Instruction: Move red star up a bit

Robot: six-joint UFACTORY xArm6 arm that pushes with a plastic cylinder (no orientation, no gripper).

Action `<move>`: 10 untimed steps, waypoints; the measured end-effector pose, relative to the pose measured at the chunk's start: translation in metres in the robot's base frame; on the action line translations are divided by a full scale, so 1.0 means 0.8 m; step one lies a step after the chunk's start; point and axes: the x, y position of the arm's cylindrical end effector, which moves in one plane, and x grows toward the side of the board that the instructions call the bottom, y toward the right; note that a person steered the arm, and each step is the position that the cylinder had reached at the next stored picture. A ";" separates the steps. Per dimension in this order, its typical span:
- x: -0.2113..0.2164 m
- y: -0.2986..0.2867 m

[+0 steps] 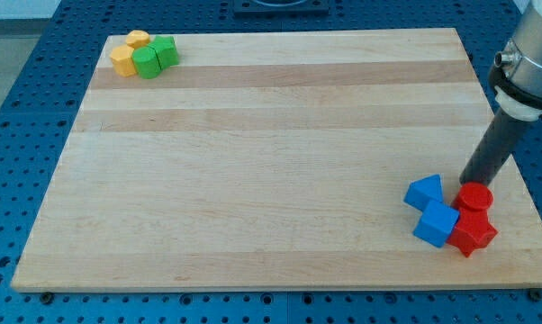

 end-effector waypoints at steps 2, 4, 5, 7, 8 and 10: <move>-0.011 0.023; 0.007 0.073; 0.042 0.073; 0.084 0.062; 0.111 0.050; 0.116 -0.002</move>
